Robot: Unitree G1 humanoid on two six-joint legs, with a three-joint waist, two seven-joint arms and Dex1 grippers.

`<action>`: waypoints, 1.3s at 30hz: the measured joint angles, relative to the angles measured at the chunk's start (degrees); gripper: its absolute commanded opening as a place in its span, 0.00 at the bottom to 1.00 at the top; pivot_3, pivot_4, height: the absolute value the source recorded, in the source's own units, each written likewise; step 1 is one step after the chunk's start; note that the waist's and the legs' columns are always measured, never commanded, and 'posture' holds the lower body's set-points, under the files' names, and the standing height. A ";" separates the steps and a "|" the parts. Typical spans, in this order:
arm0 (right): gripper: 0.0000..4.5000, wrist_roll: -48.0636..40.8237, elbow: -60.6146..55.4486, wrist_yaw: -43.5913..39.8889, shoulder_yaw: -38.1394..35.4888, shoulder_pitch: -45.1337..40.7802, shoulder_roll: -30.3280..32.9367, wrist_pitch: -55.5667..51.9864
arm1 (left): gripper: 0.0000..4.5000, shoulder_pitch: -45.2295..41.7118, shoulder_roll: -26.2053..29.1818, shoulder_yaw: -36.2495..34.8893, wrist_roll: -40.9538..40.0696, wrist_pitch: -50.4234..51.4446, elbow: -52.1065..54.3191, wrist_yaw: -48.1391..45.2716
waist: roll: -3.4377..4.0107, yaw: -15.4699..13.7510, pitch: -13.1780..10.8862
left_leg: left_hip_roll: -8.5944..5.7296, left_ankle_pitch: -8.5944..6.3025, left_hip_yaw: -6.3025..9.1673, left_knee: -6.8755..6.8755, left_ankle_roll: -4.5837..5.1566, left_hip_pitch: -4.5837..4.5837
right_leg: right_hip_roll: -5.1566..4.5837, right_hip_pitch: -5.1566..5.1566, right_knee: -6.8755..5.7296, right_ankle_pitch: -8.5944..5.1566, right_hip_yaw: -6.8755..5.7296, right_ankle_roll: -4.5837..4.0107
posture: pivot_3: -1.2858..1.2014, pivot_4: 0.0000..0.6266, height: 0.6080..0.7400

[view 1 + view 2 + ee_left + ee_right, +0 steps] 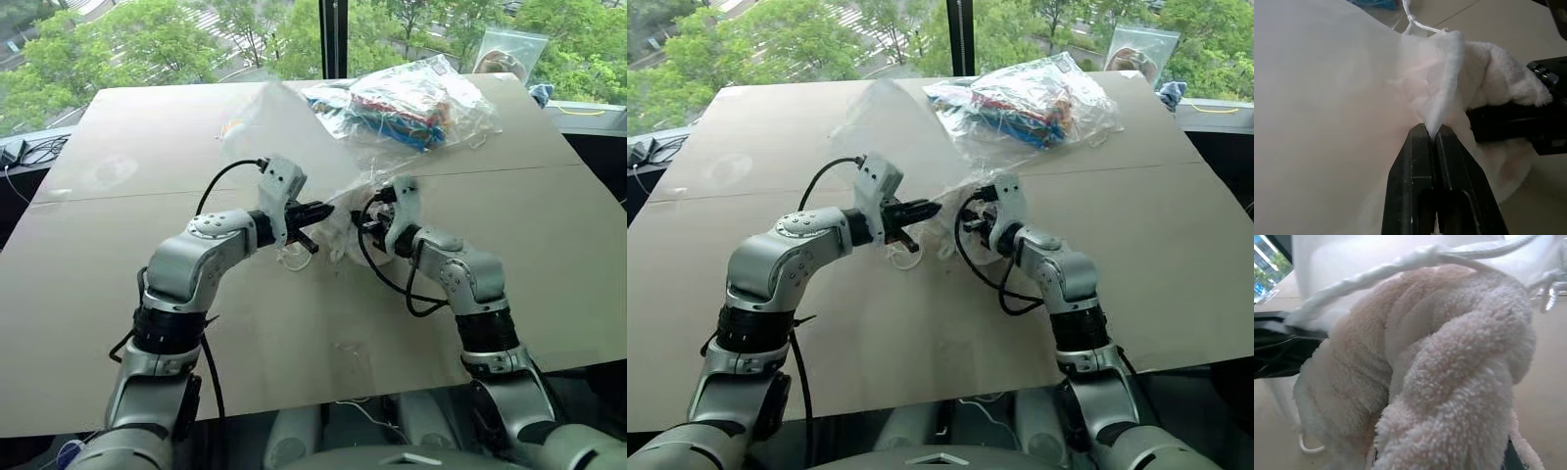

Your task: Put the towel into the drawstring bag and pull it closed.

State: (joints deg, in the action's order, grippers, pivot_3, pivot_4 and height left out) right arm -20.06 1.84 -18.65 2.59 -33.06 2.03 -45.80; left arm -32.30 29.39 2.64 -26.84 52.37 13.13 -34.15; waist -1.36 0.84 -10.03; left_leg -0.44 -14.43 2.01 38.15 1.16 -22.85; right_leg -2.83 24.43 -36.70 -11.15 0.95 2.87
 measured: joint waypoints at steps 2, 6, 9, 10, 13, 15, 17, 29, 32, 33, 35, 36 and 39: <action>0.01 0.25 0.09 -0.92 0.50 0.01 0.02 1.02 | 0.00 -0.01 -0.02 -0.02 -0.15 0.14 0.12 0.09 | 0.00 0.11 0.00 | -0.01 0.00 -0.01 0.00 0.00 0.00 | 0.01 0.00 -0.01 0.00 0.01 0.00 | 0.52 0.24 1.00; 0.01 -1.10 0.88 -3.44 0.46 0.07 -1.86 2.94 | 0.00 -0.23 -0.99 0.10 -0.41 0.95 1.06 0.16 | 0.00 0.46 0.00 | 0.01 0.00 -0.02 0.00 0.00 0.01 | 0.03 0.03 -0.04 0.00 0.02 0.00 | 0.52 0.24 1.00; 0.01 -5.48 4.42 -3.71 -4.08 -0.04 -7.07 4.82 | 0.00 -1.28 -2.78 0.22 -1.96 3.15 2.76 0.21 | 0.00 0.51 0.00 | 0.03 0.00 0.00 -0.02 0.00 0.01 | 0.03 0.03 -0.05 0.00 0.02 0.00 | 0.52 0.24 1.00; 0.01 -6.59 5.75 -3.75 -5.31 -0.23 -8.34 5.75 | 0.00 -1.37 -3.08 0.23 -2.76 4.21 3.82 0.18 | 0.00 0.56 0.00 | 0.03 0.00 -0.02 -0.02 0.00 0.01 | 0.03 0.03 -0.05 0.00 0.04 0.00 | 0.52 0.24 1.00; 0.01 -9.96 8.33 -3.92 -8.38 -0.80 -9.72 7.91 | 0.00 -1.45 -3.26 0.16 -4.95 7.13 5.04 0.06 | 0.02 0.85 -0.01 | 0.01 0.00 -0.02 -0.01 0.00 0.01 | 0.01 0.03 -0.05 0.00 0.05 0.00 | 0.52 0.24 1.00; 0.01 -12.26 8.80 -3.81 -10.45 -0.85 -9.79 8.48 | 0.00 -1.43 -2.95 0.08 -5.47 8.16 5.32 0.03 | 0.02 0.89 -0.01 | 0.01 0.00 -0.01 -0.02 0.00 0.01 | 0.02 0.03 -0.05 0.00 0.04 0.00 | 0.52 0.24 1.00; 0.01 -16.53 9.63 -3.32 -14.10 -0.99 -9.81 8.65 | 0.00 -1.39 -2.86 -0.36 -7.25 9.94 6.54 0.01 | 0.02 0.94 -0.01 | 0.02 0.00 -0.01 -0.02 0.00 0.01 | 0.01 0.03 -0.05 0.00 0.04 0.00 | 0.52 0.24 1.00; 0.01 -36.02 -3.35 0.66 -20.80 3.16 -7.21 -1.08 | 0.00 -12.96 -15.44 -22.48 -30.42 29.44 -2.14 10.96 | 0.16 1.52 -0.12 | -0.01 0.00 -0.04 0.02 0.01 -0.01 | 0.02 0.04 -0.09 0.00 0.07 0.02 | 0.52 0.24 1.00; 0.01 -38.97 -5.78 4.67 -22.34 3.15 -6.55 -1.98 | 0.00 -12.67 -15.45 -22.92 -34.85 35.84 -2.37 12.45 | 0.16 1.62 -0.13 | 0.00 0.00 -0.04 0.02 0.01 0.00 | 0.04 0.05 -0.09 0.00 0.08 0.02 | 0.52 0.24 1.00; 0.01 -38.85 -5.88 5.27 -21.97 2.88 -6.81 -1.75 | 0.00 -12.67 -15.67 -22.68 -35.66 36.85 -2.26 12.61 | 0.16 1.70 -0.13 | 0.01 0.00 -0.05 0.02 0.01 0.01 | 0.06 0.05 -0.10 0.00 0.08 0.02 | 0.52 0.24 1.00; 0.01 -37.07 -5.88 6.16 -19.69 2.09 -7.17 -0.81 | 0.00 -12.56 -16.39 -21.96 -36.67 38.39 -1.54 13.04 | 0.17 1.73 -0.13 | 0.03 0.00 -0.06 0.00 0.01 0.04 | 0.10 0.07 -0.12 -0.01 0.11 0.02 | 0.52 0.24 1.00; 0.01 -31.53 -5.77 6.34 -14.68 1.21 -6.52 1.38 | 0.00 -12.33 -16.22 -20.47 -36.93 38.54 -0.68 13.07 | 0.18 1.75 -0.14 | 0.04 0.00 -0.08 -0.01 0.01 0.04 | 0.12 0.10 -0.14 -0.01 0.13 0.01 | 0.52 0.24 1.00; 0.01 -23.42 -5.44 5.44 -7.12 0.49 -4.91 4.84 | 0.00 -12.30 -15.79 -19.03 -36.82 37.55 -0.23 12.97 | 0.18 1.68 -0.14 | 0.03 0.00 -0.09 -0.01 0.00 0.04 | 0.12 0.10 -0.13 -0.01 0.14 0.01 | 0.52 0.24 1.00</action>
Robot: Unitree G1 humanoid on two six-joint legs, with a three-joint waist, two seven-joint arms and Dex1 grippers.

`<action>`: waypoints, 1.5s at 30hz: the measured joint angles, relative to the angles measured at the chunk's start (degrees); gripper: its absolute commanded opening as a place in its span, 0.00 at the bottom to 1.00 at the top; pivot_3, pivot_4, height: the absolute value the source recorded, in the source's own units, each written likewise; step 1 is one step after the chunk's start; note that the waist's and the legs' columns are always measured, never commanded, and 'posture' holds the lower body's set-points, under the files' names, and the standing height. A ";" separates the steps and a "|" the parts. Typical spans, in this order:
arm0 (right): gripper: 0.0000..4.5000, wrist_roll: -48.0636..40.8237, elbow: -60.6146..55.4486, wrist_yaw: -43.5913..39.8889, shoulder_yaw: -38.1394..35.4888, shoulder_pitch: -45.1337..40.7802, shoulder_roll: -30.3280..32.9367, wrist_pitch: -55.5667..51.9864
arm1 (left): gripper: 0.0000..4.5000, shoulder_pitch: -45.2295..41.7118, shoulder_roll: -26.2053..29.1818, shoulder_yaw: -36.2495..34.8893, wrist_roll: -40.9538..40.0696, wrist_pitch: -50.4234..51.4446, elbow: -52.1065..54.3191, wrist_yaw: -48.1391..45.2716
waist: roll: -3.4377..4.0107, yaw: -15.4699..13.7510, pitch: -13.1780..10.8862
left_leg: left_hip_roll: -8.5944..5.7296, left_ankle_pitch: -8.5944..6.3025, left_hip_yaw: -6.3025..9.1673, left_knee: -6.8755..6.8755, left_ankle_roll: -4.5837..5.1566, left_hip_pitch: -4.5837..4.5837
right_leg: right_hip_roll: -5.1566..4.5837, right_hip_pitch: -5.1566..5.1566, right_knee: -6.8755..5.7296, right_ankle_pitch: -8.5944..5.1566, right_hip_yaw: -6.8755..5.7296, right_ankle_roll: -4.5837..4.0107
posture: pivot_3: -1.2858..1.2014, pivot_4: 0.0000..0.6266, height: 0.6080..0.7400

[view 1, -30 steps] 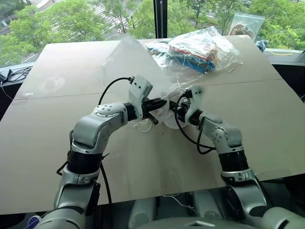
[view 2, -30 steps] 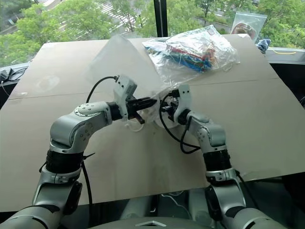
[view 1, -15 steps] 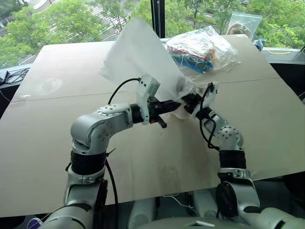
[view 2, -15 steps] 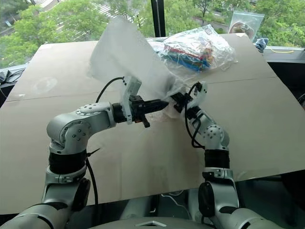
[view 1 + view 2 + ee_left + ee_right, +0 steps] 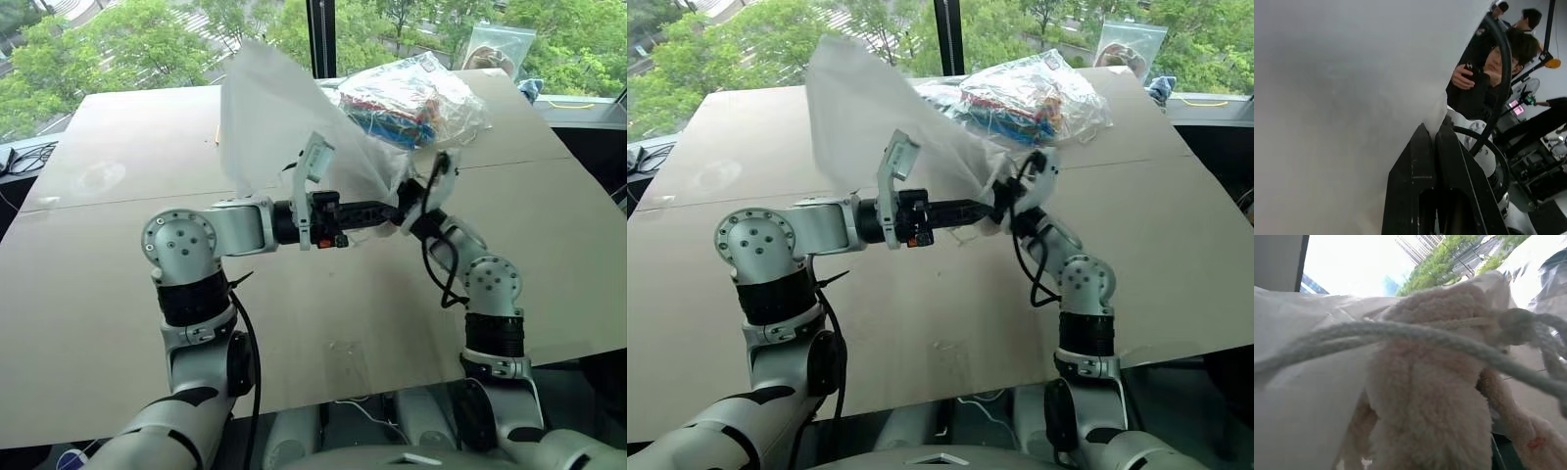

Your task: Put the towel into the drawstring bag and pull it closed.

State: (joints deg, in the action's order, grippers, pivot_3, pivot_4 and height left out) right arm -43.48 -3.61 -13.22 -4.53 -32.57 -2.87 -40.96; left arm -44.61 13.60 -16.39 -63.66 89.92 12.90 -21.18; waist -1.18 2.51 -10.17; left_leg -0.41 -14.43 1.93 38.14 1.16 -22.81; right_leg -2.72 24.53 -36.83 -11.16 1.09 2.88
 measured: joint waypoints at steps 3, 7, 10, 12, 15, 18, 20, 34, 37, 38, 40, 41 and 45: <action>0.01 13.10 0.38 -3.92 9.59 -0.20 5.63 8.51 | 0.00 0.41 2.28 3.17 1.18 -1.63 -0.06 -1.64 | 0.00 -0.41 0.00 | -0.10 0.01 0.00 0.03 -0.02 -0.07 | -0.08 -0.01 0.07 0.00 0.00 0.02 | 0.52 0.24 1.00; 0.01 15.01 0.60 -6.98 10.04 0.79 6.24 11.11 | 0.00 0.46 2.72 3.88 1.58 -2.21 -0.78 -3.00 | -0.01 -0.42 0.00 | -0.08 0.02 0.02 0.02 -0.04 -0.08 | -0.10 -0.01 0.09 0.00 0.00 0.02 | 0.52 0.24 1.00; 0.01 11.60 0.80 -7.76 7.60 2.37 4.26 8.67 | 0.00 1.28 3.07 5.21 1.72 -3.54 -0.79 -4.05 | 0.00 -0.27 0.00 | -0.04 0.02 0.02 -0.04 -0.04 -0.07 | -0.08 0.03 0.07 0.00 0.01 0.00 | 0.52 0.24 1.00; 0.01 11.48 1.34 -7.82 7.45 2.41 4.38 8.20 | 0.00 2.11 3.10 5.65 1.91 -4.74 -0.67 -4.09 | 0.00 -0.15 -0.01 | -0.03 0.02 0.01 -0.05 -0.04 -0.05 | -0.08 0.05 0.06 0.00 0.03 0.00 | 0.52 0.24 1.00; 0.01 14.17 2.74 -8.34 8.35 2.44 5.66 9.34 | 0.00 2.91 3.94 5.81 2.94 -6.74 -0.85 -4.09 | 0.00 -0.19 -0.01 | -0.05 0.02 0.00 -0.05 -0.03 -0.06 | -0.08 0.05 0.06 0.00 0.02 0.00 | 0.52 0.24 1.00; 0.01 15.85 4.77 -8.52 8.58 2.49 5.77 10.78 | 0.00 3.70 5.08 6.15 4.22 -9.22 -2.02 -4.97 | 0.00 -0.22 -0.01 | -0.06 0.02 -0.02 -0.05 -0.03 -0.06 | -0.08 0.05 0.07 0.00 0.04 0.01 | 0.52 0.24 1.00; 0.01 16.03 5.66 -8.52 8.39 2.94 5.23 11.09 | 0.00 4.82 6.05 7.70 5.11 -11.50 -2.29 -6.65 | 0.00 -0.22 -0.01 | -0.06 0.02 -0.02 -0.05 -0.03 -0.07 | -0.08 0.05 0.08 0.00 0.03 0.00 | 0.52 0.24 1.00; 0.01 20.28 7.18 -8.16 8.39 2.83 5.25 13.45 | 0.00 5.82 7.20 10.38 7.45 -18.21 -6.15 -10.77 | 0.01 -0.17 -0.01 | -0.08 0.01 -0.02 -0.09 -0.02 -0.08 | -0.09 0.09 0.07 -0.01 0.03 0.01 | 0.52 0.24 1.00; 0.01 23.35 7.19 -8.16 9.10 1.81 6.08 15.72 | 0.00 4.38 6.63 10.40 7.70 -18.21 -7.16 -10.13 | 0.01 -0.17 -0.01 | -0.07 0.01 -0.01 -0.09 -0.03 -0.07 | -0.09 0.09 0.07 -0.01 0.03 0.01 | 0.52 0.24 1.00; 0.01 23.23 7.45 -8.16 8.69 1.61 5.74 16.00 | 0.00 3.88 6.57 10.39 7.71 -18.23 -7.57 -10.08 | 0.01 -0.17 -0.01 | -0.07 0.01 -0.01 -0.09 -0.02 -0.07 | -0.09 0.09 0.07 -0.01 0.03 0.01 | 0.52 0.24 1.00; 0.01 21.46 8.77 -7.82 6.46 1.26 3.63 14.95 | 0.00 3.20 6.57 10.40 8.10 -18.75 -8.38 -10.08 | 0.01 -0.16 -0.01 | -0.06 0.01 -0.02 -0.09 -0.03 -0.07 | -0.09 0.09 0.07 0.00 0.04 0.01 | 0.52 0.24 1.00; 0.01 19.88 9.68 -6.94 4.56 1.00 2.08 13.91 | 0.00 3.10 6.64 10.39 8.50 -19.67 -8.66 -10.16 | 0.01 -0.13 -0.01 | -0.05 0.01 -0.02 -0.09 -0.03 -0.07 | -0.09 0.09 0.06 0.00 0.04 0.00 | 0.52 0.24 1.00; 0.01 15.62 11.77 -3.44 0.63 -0.62 -0.18 9.98 | 0.00 3.07 7.07 10.13 9.45 -21.67 -9.11 -10.31 | 0.01 -0.28 -0.01 | -0.05 0.02 -0.01 -0.10 -0.03 -0.09 | -0.12 0.09 0.08 0.00 0.04 0.00 | 0.52 0.24 1.00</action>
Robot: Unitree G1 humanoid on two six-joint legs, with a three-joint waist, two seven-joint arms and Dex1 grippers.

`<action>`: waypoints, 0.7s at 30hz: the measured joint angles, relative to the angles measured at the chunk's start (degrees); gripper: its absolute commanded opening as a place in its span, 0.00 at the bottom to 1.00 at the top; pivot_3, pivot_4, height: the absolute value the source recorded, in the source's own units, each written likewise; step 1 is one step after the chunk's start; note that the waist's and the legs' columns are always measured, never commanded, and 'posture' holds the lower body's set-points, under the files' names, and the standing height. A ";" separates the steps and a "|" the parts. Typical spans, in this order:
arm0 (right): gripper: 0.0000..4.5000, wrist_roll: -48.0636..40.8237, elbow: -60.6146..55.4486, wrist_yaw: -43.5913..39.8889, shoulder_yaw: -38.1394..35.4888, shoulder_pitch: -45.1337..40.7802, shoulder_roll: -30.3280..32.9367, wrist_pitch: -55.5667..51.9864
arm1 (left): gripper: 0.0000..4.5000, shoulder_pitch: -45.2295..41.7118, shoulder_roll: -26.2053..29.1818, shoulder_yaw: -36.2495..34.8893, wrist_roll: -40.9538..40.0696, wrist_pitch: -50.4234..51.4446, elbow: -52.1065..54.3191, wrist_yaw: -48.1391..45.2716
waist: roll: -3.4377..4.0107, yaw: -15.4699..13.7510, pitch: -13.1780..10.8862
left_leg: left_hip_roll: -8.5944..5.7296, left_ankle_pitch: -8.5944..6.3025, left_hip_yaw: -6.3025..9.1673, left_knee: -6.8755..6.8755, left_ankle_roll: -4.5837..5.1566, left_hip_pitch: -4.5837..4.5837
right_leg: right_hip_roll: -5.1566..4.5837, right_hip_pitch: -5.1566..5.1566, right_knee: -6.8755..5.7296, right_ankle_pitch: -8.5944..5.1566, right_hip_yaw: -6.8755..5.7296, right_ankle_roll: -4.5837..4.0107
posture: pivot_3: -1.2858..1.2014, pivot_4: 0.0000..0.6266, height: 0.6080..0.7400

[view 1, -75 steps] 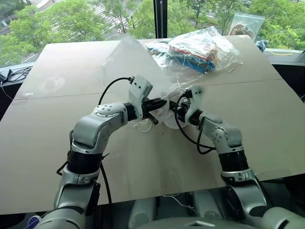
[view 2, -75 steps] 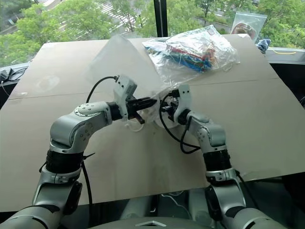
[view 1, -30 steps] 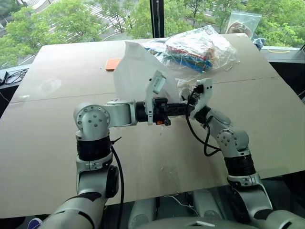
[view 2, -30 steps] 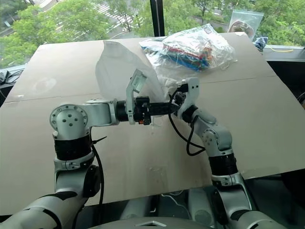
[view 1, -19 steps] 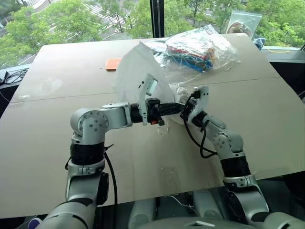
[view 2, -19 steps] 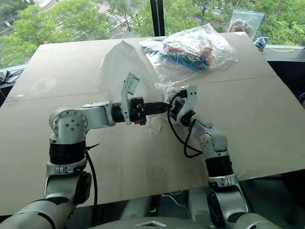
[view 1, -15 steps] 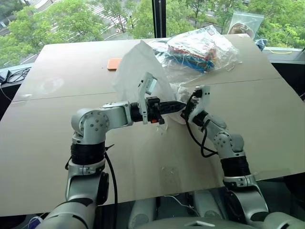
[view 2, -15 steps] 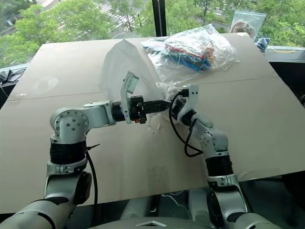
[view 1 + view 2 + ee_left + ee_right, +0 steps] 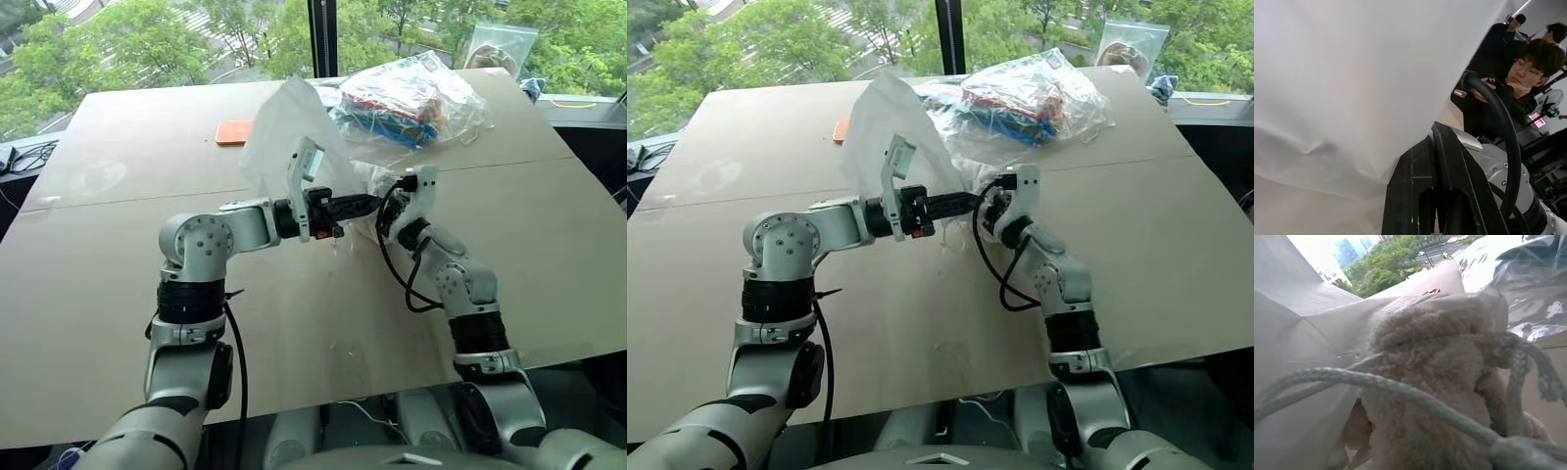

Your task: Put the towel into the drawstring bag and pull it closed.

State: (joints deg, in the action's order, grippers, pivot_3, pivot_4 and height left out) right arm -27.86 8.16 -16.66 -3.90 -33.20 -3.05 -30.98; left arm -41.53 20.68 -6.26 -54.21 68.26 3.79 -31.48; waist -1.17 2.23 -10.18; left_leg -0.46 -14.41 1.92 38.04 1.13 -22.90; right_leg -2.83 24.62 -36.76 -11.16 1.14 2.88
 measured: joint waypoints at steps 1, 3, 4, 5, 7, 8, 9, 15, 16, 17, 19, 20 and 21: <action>0.01 -0.33 0.13 0.34 -0.29 -0.20 -0.01 -0.35 | 0.00 0.00 0.02 -0.06 -0.02 -0.16 -0.01 0.00 | 0.00 -0.05 0.00 | 0.00 0.00 0.00 0.00 0.00 0.00 | 0.00 0.00 0.01 0.00 0.00 0.00 | 0.52 0.24 1.00; 0.01 -1.56 0.92 1.78 -1.41 -1.05 -0.01 -2.28 | 0.00 0.01 0.01 -0.38 -0.07 -0.52 -0.36 0.29 | 0.00 -0.07 0.00 | -0.02 0.00 0.00 0.00 0.00 0.00 | -0.02 -0.01 0.00 0.00 0.00 0.00 | 0.52 0.24 1.00; 0.01 -1.95 1.19 2.25 -1.64 -1.30 0.08 -3.07 | 0.00 0.02 -0.02 -0.46 -0.13 -0.60 -0.71 0.55 | 0.00 -0.05 0.00 | -0.02 0.00 0.00 0.00 0.00 0.00 | -0.01 0.00 0.00 0.00 -0.01 0.00 | 0.52 0.24 1.00; 0.01 -2.37 1.55 2.58 -1.78 -1.60 0.21 -4.04 | 0.00 0.02 -0.16 -0.70 -0.44 -0.59 -1.26 0.82 | 0.00 -0.03 0.00 | -0.01 0.00 0.00 0.00 0.01 0.00 | 0.00 0.00 0.00 0.00 -0.01 0.00 | 0.52 0.24 1.00; 0.01 -3.62 1.81 3.07 -2.36 -1.96 0.26 -5.46 | 0.00 0.02 -0.74 -1.47 -1.59 -0.57 -2.53 1.64 | 0.00 0.00 0.00 | 0.00 0.00 0.01 0.00 0.01 0.00 | 0.01 0.00 0.00 0.00 -0.02 0.00 | 0.52 0.24 1.00; 0.01 -4.24 1.81 3.08 -2.72 -2.07 0.26 -6.06 | 0.00 0.00 -1.12 -1.97 -2.29 -0.47 -3.03 2.08 | 0.00 0.00 0.00 | 0.00 0.00 0.01 0.00 0.01 0.00 | 0.00 0.00 0.00 0.00 -0.02 0.00 | 0.52 0.24 1.00; 0.01 -5.05 1.77 3.09 -3.20 -2.22 0.35 -6.78 | 0.00 -0.16 -1.99 -2.99 -4.04 -0.01 -4.59 3.23 | 0.00 0.01 0.00 | 0.00 -0.01 0.01 0.00 0.01 0.00 | 0.00 0.00 0.00 0.00 -0.02 0.00 | 0.52 0.24 1.00; 0.01 -6.65 1.31 3.60 -3.72 -2.02 0.57 -8.08 | 0.00 -1.32 -4.14 -6.88 -13.01 3.34 -9.96 11.02 | 0.00 0.11 0.00 | 0.00 -0.01 0.01 0.00 0.02 -0.01 | 0.00 0.00 -0.01 0.00 -0.02 0.01 | 0.52 0.24 1.00; 0.01 -6.75 1.26 3.65 -3.75 -1.96 0.57 -8.23 | 0.00 -1.33 -4.14 -6.99 -13.50 3.56 -9.98 11.52 | 0.00 0.12 0.00 | 0.00 -0.01 0.01 0.00 0.02 -0.01 | 0.00 0.00 -0.01 0.00 -0.01 0.01 | 0.52 0.24 1.00; 0.01 -7.04 1.22 3.81 -3.84 -1.91 0.57 -8.60 | 0.00 -1.35 -4.18 -7.15 -14.80 3.90 -10.06 12.99 | 0.00 0.12 0.00 | 0.00 -0.01 0.01 0.00 0.02 -0.01 | 0.00 0.00 -0.01 0.00 -0.01 0.01 | 0.52 0.24 1.00; 0.01 -7.36 1.08 4.03 -3.89 -1.91 0.59 -8.87 | 0.00 -1.35 -4.27 -7.22 -16.58 3.92 -10.08 15.11 | 0.00 0.10 0.00 | 0.00 -0.01 0.01 0.00 0.02 -0.01 | 0.00 0.00 -0.01 0.00 -0.01 0.01 | 0.52 0.24 1.00; 0.01 -7.35 0.91 4.14 -3.88 -1.91 0.67 -8.94 | 0.00 -1.35 -4.28 -7.23 -17.34 3.92 -10.07 15.99 | 0.00 0.08 0.00 | 0.00 -0.01 0.01 0.00 0.02 -0.01 | 0.00 0.00 -0.01 0.00 -0.01 0.01 | 0.52 0.24 1.00; 0.01 -7.35 0.71 4.27 -3.87 -1.91 0.76 -9.01 | 0.00 -1.35 -4.30 -7.22 -18.12 3.91 -10.05 16.87 | 0.00 0.07 0.00 | 0.00 -0.01 0.01 0.00 0.02 -0.01 | 0.00 0.00 -0.01 0.00 -0.01 0.01 | 0.52 0.24 1.00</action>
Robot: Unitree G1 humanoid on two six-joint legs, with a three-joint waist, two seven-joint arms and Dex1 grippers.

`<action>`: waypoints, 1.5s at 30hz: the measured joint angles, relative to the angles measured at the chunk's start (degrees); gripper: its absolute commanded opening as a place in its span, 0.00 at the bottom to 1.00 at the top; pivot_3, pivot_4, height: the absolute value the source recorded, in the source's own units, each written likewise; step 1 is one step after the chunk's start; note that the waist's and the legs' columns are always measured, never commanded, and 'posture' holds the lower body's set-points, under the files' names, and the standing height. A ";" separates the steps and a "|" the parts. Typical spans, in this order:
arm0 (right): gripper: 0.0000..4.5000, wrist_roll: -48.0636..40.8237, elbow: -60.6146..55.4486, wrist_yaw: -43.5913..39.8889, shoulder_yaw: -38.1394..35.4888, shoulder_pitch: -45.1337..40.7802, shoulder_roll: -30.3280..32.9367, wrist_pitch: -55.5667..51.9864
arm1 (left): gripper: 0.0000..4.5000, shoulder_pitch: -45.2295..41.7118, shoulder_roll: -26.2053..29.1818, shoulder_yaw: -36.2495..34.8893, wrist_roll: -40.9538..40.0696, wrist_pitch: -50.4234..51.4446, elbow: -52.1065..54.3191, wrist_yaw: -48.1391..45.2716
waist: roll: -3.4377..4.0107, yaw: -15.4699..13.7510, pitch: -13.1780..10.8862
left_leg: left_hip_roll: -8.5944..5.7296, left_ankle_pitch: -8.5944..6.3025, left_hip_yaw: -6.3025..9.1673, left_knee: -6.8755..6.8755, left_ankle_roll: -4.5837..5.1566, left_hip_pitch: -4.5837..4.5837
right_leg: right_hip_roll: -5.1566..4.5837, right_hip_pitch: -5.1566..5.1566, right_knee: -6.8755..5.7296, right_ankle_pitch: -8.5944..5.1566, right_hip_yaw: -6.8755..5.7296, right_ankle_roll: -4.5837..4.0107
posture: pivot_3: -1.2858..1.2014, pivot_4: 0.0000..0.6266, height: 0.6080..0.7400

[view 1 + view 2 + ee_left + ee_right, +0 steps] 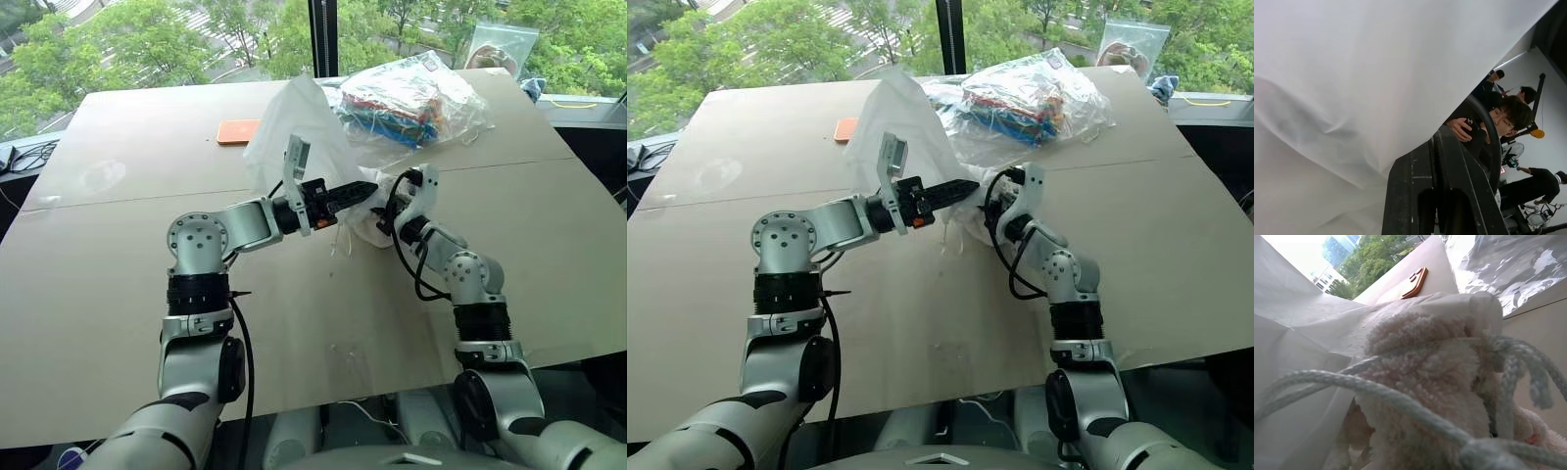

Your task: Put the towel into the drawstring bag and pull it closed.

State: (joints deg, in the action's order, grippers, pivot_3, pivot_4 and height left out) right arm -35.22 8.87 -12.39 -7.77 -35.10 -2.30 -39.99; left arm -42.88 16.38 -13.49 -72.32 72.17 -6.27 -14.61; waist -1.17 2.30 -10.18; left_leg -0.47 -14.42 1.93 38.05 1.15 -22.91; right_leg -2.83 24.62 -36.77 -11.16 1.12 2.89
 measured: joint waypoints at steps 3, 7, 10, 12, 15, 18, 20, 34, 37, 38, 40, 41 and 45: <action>0.01 0.26 -0.12 0.41 0.26 -0.05 0.28 -0.10 | 0.00 0.00 -0.02 0.01 -0.83 -0.01 0.13 1.07 | 0.00 0.01 0.00 | -0.01 0.00 -0.01 0.00 0.00 0.00 | 0.00 0.00 0.00 0.00 0.00 0.00 | 0.52 0.24 1.00; 0.01 1.74 -0.63 0.05 2.43 -0.16 2.12 -0.42 | 0.00 0.01 1.75 1.97 1.85 -0.11 3.33 -1.20 | 0.00 0.04 0.00 | -0.03 0.00 -0.03 -0.01 -0.01 0.00 | 0.01 0.00 0.01 0.00 0.02 0.00 | 0.52 0.24 1.00; 0.01 2.27 -1.69 -0.78 3.24 -0.22 2.82 -0.12 | 0.00 -1.30 -0.24 0.71 0.18 -0.25 0.34 1.09 | 0.00 -0.17 0.00 | -0.04 0.00 0.01 0.01 0.00 0.00 | 0.00 -0.01 0.01 0.00 -0.01 0.00 | 0.52 0.24 1.00; 0.01 2.59 -1.68 -0.57 2.86 -0.41 2.83 0.10 | 0.00 -2.38 -0.95 -0.01 -1.26 -0.25 -2.23 2.86 | -0.01 -0.15 0.00 | -0.04 0.00 0.01 0.04 0.00 -0.02 | 0.00 -0.01 0.00 0.00 -0.02 0.01 | 0.52 0.24 1.00; 0.01 2.58 -1.67 0.07 2.22 -0.59 2.60 0.04 | 0.00 -3.13 -0.96 -0.04 -1.73 -0.25 -3.25 3.56 | -0.01 0.01 0.00 | -0.04 0.00 -0.01 0.03 0.00 -0.02 | 0.01 0.00 0.00 0.00 0.00 0.00 | 0.52 0.24 1.00; 0.01 2.07 -1.68 0.78 1.79 -0.89 2.41 -1.38 | 0.00 -3.13 -0.96 0.02 -1.96 -0.24 -3.25 3.94 | -0.01 0.08 0.00 | -0.02 0.00 0.00 0.01 -0.01 -0.02 | 0.01 0.02 0.00 0.00 0.00 0.00 | 0.52 0.24 1.00; 0.01 2.00 -1.82 1.21 1.76 -1.23 2.53 -2.48 | 0.00 -3.13 -0.96 0.02 -1.84 -0.25 -3.25 3.88 | -0.01 0.04 0.00 | -0.03 0.00 -0.01 0.01 -0.01 -0.02 | 0.00 0.02 0.00 0.00 0.00 0.00 | 0.52 0.24 1.00; 0.01 0.64 -3.79 5.45 -0.36 -3.71 1.62 -13.89 | 0.00 -1.77 0.89 0.53 -3.65 0.02 0.02 0.38 | 0.00 -0.10 -0.01 | -0.03 0.00 0.00 0.00 0.00 -0.03 | 0.00 0.02 0.01 0.00 -0.02 0.00 | 0.52 0.24 1.00; 0.01 -0.06 -3.43 6.57 -2.01 -3.82 0.82 -14.81 | 0.00 -2.68 0.05 -0.53 -5.51 0.01 -3.87 2.81 | -0.01 -0.09 -0.01 | -0.03 0.00 0.01 0.00 0.00 -0.04 | 0.00 0.02 0.01 0.00 -0.02 0.00 | 0.52 0.24 1.00; 0.01 -0.21 -3.29 6.79 -2.26 -3.81 0.61 -14.87 | 0.00 -3.03 -0.08 -0.75 -5.60 0.01 -4.63 3.35 | -0.01 -0.09 -0.01 | -0.03 0.00 0.01 0.00 0.00 -0.05 | 0.01 0.03 0.01 0.00 -0.02 0.00 | 0.52 0.24 1.00; 0.01 -1.11 -2.95 8.03 -3.80 -4.12 -0.34 -15.29 | 0.00 -4.44 -0.52 -1.46 -6.04 -0.02 -7.35 5.42 | -0.01 -0.07 0.00 | -0.04 0.00 0.00 0.00 0.00 -0.05 | 0.00 0.03 0.01 0.00 -0.01 0.00 | 0.52 0.24 1.00; 0.01 -1.69 -2.71 8.58 -4.62 -4.28 -0.78 -15.73 | 0.00 -4.73 -0.72 -1.70 -6.16 -0.02 -8.16 5.99 | -0.01 0.01 0.00 | -0.03 0.00 -0.01 0.00 0.00 -0.04 | 0.01 0.03 0.01 0.00 0.00 0.00 | 0.52 0.24 1.00; 0.01 -4.09 -2.08 10.16 -6.91 -4.49 -2.29 -16.84 | 0.00 -4.70 -0.80 -1.70 -6.23 -0.02 -8.17 6.35 | 0.00 0.05 -0.01 | -0.03 0.00 -0.02 -0.04 0.00 -0.05 | 0.01 0.06 0.01 0.00 0.00 0.00 | 0.52 0.24 1.00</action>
State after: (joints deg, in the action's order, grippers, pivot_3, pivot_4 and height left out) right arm -39.31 6.79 -2.23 -14.67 -39.59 -4.59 -56.84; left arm -47.58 15.58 -15.18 -78.55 72.15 -14.44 -8.26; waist -1.17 2.35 -10.19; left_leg -0.49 -14.42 1.91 38.01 1.15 -22.96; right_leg -2.82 24.68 -36.75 -11.16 1.13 2.88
